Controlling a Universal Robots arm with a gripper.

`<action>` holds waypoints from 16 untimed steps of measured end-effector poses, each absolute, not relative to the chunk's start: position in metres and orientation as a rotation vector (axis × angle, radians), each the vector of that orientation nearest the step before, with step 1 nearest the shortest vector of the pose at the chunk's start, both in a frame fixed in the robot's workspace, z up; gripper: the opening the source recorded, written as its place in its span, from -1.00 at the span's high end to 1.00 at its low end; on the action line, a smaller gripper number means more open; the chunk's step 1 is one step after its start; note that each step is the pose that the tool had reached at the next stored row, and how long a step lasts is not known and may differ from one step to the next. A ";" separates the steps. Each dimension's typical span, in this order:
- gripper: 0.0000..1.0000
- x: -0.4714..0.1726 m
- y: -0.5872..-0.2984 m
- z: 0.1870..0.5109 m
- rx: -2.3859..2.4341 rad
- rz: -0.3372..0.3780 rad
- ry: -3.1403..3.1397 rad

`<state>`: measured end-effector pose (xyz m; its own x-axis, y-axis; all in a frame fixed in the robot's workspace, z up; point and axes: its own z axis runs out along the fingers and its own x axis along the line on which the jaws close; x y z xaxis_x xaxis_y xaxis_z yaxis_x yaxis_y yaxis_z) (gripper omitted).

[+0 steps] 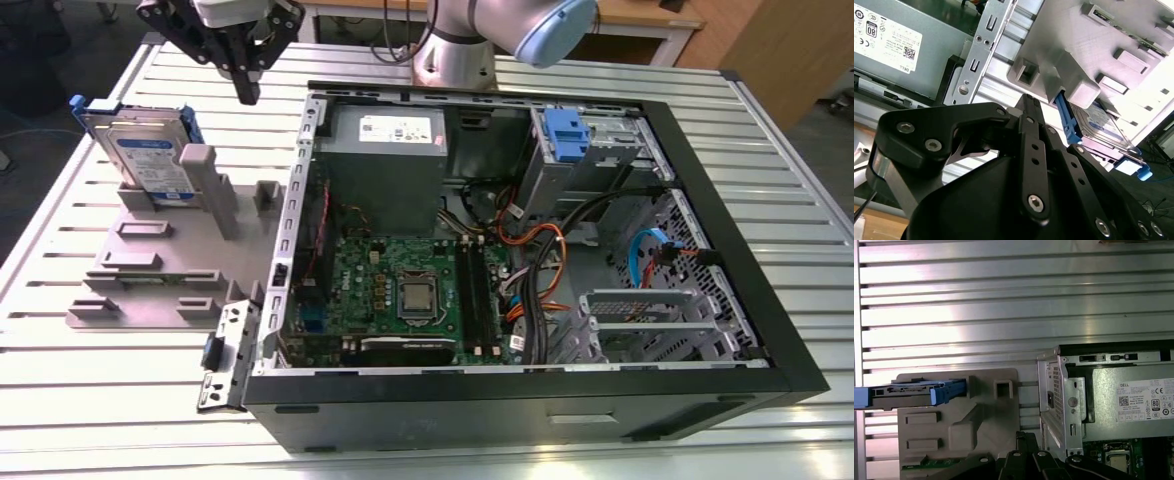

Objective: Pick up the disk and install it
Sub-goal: 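Reach for the disk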

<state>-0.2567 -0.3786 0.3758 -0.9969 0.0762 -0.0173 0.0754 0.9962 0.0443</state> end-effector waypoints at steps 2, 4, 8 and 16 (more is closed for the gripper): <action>0.79 -0.257 -0.379 0.376 0.118 0.068 3.120; 0.79 -0.258 -0.378 0.376 0.119 0.068 3.120; 0.79 -0.261 -0.377 0.376 0.119 0.068 3.120; 0.79 -0.267 -0.373 0.376 0.118 0.068 3.120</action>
<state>-0.2668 -0.3731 0.3758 -0.9969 0.0762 -0.0173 0.0754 0.9962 0.0443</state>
